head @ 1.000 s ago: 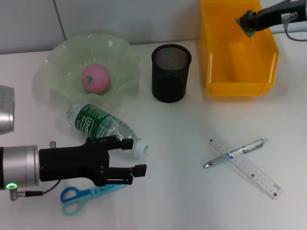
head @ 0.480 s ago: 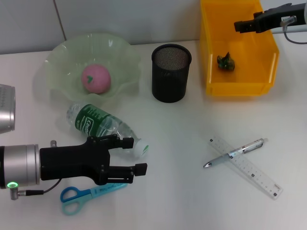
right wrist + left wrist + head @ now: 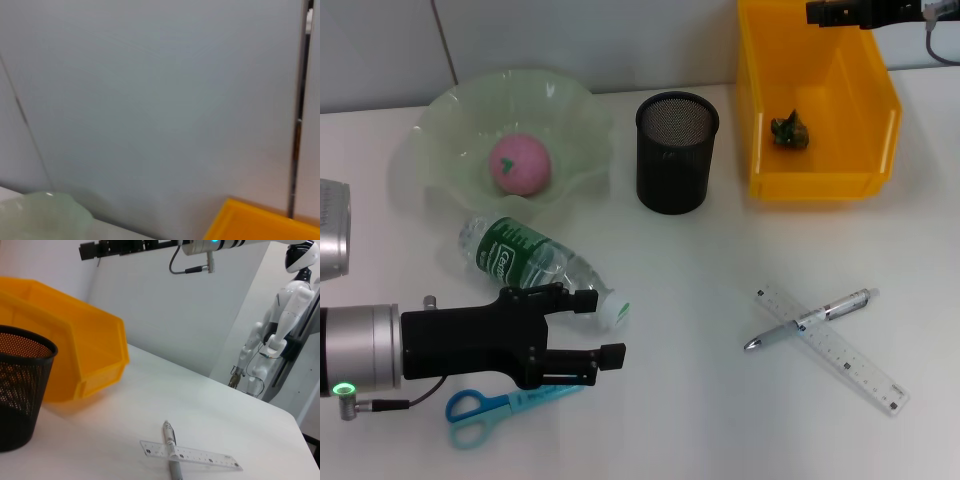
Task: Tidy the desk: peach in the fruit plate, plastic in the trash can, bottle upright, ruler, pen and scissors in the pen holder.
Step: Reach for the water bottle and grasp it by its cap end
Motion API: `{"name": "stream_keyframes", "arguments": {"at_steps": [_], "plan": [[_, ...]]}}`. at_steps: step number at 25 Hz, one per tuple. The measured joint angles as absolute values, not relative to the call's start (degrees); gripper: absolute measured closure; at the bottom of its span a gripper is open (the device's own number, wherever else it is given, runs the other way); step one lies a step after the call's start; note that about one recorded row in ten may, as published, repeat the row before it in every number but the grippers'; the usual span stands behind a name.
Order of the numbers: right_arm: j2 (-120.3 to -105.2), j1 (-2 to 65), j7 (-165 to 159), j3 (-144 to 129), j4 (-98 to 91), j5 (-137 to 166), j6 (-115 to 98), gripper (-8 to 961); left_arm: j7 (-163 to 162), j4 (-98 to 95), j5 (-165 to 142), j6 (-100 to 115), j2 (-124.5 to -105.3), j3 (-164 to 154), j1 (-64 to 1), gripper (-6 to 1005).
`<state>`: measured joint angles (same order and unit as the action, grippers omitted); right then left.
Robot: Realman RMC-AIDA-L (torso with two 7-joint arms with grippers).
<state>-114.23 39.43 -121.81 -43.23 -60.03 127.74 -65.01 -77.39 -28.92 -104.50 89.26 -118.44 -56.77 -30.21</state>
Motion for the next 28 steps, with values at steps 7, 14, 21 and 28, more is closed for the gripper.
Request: {"name": "stream_keyframes", "arguments": {"at_steps": [7, 14, 21, 28], "plan": [[-114.88, 35.5, -118.1, -42.9, -64.4, 118.7, -73.1, 198, -77.4, -28.9, -104.5, 89.4, -118.45, -56.8, -30.2, 132], [-114.76, 32.8, -115.1, -42.7, -66.1, 111.7, -84.9, 198, -77.4, -28.9, -104.5, 89.6, -118.30, -56.8, -30.3, 132], [-114.23, 31.5, -108.2, -42.7, -62.7, 109.5, -93.5, 198, -77.4, -29.0, -104.5, 89.7, -118.29, -56.8, -30.5, 132], [-113.33, 31.2, -98.9, -43.3, -55.3, 111.6, -103.2, 198, -77.4, -29.0, -104.5, 89.8, -118.22, -56.8, -30.6, 132]]}}
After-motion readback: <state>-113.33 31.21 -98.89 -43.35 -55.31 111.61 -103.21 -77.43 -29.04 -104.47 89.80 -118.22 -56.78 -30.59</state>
